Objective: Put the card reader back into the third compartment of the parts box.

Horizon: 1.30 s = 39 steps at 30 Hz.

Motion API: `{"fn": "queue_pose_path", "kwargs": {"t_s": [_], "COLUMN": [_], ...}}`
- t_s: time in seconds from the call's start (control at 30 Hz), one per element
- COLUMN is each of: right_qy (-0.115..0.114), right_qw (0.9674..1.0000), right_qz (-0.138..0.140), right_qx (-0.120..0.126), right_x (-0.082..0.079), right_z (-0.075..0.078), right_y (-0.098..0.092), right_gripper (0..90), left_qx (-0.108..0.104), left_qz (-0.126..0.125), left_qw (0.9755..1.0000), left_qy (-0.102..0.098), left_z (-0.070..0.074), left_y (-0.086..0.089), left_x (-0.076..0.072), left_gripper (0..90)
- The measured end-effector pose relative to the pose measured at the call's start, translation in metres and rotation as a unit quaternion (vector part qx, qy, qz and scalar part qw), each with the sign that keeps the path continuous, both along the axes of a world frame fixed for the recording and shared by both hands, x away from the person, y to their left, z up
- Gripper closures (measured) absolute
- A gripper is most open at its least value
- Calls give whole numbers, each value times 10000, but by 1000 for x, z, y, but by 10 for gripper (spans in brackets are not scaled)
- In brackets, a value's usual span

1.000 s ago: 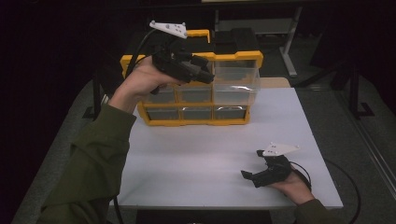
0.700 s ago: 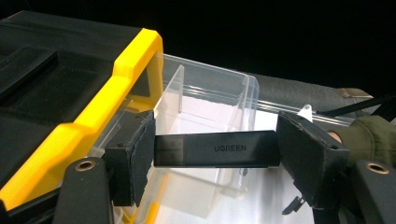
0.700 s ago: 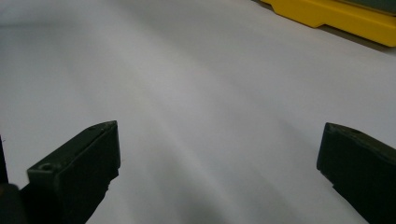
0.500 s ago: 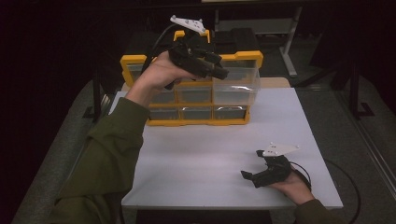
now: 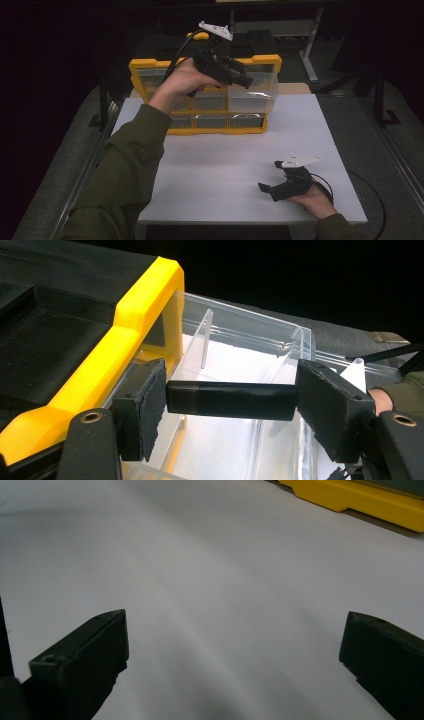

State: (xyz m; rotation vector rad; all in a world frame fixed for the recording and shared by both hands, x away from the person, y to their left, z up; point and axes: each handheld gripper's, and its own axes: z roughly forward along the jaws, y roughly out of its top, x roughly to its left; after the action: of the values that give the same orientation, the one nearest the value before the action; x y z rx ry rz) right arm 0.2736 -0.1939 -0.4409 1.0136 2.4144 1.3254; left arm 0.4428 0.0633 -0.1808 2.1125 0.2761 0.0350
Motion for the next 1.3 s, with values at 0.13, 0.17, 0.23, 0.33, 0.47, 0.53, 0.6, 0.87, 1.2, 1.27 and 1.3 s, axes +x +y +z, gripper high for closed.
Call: {"fn": "queue_pose_path", "kwargs": {"t_s": [0.13, 0.17, 0.23, 0.33, 0.47, 0.53, 0.6, 0.87, 1.2, 1.27, 1.3], "right_qy": [-2, -5, -7, 3, -2, 9, -10, 19, 9, -2, 4], "right_qw": [10000, 10000, 10000, 10000, 10000, 10000, 10000, 10000, 10000, 10000, 10000], "right_qz": [2, 3, 0, 2, -7, -37, -51, -43, -53, -44, -46], "right_qx": [3, 6, 4, 8, 10, 22, 54, 64, -1, -11, -12], "right_x": [0, 0, 0, 0, 0, -1, -1, -1, -1, -1, -1], "right_z": [0, 0, 0, 0, -1, -1, -1, -2, -1, -1, -1], "right_y": [0, 0, 0, 0, -2, -4, -5, -6, -4, -4, -4], "right_gripper": [0, 0, 0, 0, 0, 0, 0, 0, 0, 0, 0], "left_qx": [-62, -70, -83, -122, -153, -121, -117, -134, -189, -194, -184], "left_qz": [31, 38, 24, -9, -1, -7, 30, 171, 392, 456, 497], "left_qw": [10000, 10000, 10000, 9999, 9999, 9999, 9999, 9997, 9990, 9988, 9986], "left_qy": [-34, -32, -28, -14, -20, -16, -47, -140, -68, -30, -26], "left_z": [0, 1, 1, 3, 5, 6, 6, 0, -24, -30, -34], "left_y": [0, 0, 2, 5, 13, 17, 22, 50, 92, 99, 102], "left_x": [-1, -1, -1, -3, -8, -10, -12, -24, -38, -41, -43], "left_gripper": [270, 262, 259, 259, 250, 243, 241, 209, 192, 186, 184]}}
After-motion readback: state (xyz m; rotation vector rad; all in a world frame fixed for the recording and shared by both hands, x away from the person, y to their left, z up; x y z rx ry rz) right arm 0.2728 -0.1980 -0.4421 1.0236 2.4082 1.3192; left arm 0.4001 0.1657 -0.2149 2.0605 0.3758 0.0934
